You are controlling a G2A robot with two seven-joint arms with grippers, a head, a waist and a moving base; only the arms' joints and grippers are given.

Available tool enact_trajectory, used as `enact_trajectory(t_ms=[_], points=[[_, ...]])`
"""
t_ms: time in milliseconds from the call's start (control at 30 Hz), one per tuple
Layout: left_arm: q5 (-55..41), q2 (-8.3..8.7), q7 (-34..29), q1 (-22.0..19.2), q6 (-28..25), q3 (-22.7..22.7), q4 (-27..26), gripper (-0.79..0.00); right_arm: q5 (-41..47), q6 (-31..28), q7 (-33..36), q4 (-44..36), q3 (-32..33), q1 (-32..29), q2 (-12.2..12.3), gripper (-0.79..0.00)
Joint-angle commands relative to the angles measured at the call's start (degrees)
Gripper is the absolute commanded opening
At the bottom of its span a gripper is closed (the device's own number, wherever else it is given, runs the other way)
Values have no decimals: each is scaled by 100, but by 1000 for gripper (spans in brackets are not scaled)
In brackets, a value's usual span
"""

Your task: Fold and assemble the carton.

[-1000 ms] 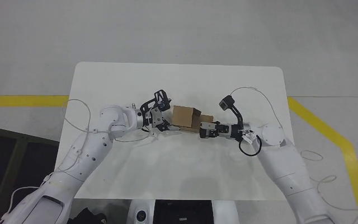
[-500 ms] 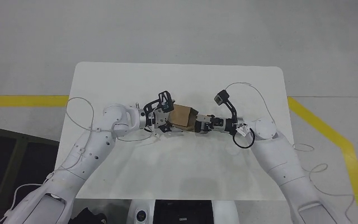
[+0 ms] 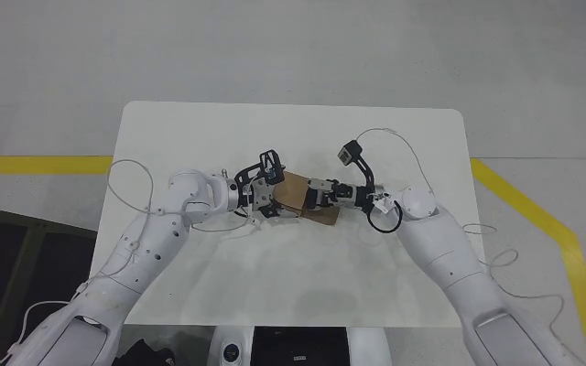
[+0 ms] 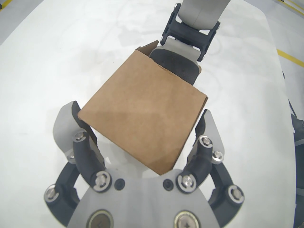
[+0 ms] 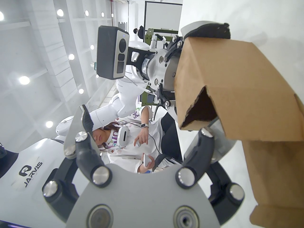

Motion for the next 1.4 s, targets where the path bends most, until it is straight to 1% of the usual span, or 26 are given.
enact_trajectory(t_ms=[0, 200, 333, 533, 633, 800, 933, 1033, 1167, 1367], points=[[-18, 0, -33, 10, 7, -11, -10, 0, 49, -45, 1, 124, -78, 67, -53, 0], [-71, 11, -148, 30, -7, -76, -42, 0, 140, -175, 90, 437, -276, 219, -193, 0], [-85, 8, -214, 54, 65, -88, -56, 0, 183, -205, 198, 533, -256, 264, -215, 0], [-173, -18, -296, 24, 192, -86, -24, 0, 66, -56, 291, 289, 58, 59, -68, 0], [-210, -26, -338, 12, 206, -89, 1, 0, -86, 59, 340, -40, 279, -131, 49, 0], [-274, -35, -396, -1, 219, -105, 25, 0, -518, 417, 417, -715, 636, -401, 245, 0], [-334, -39, -445, -7, 211, -121, 32, 0, -912, 611, 181, -1100, 951, -558, 375, 0], [-359, -41, -481, 0, 209, -130, 24, 0, -1019, 601, 27, -1161, 1064, -591, 411, 0], [-374, -37, -514, 24, 191, -148, -14, 0, -1126, 527, -69, -1015, 1016, -448, 394, 0], [-380, -33, -550, 50, 185, -178, -53, 0, -1088, 350, 304, -681, 702, -121, 305, 0]])
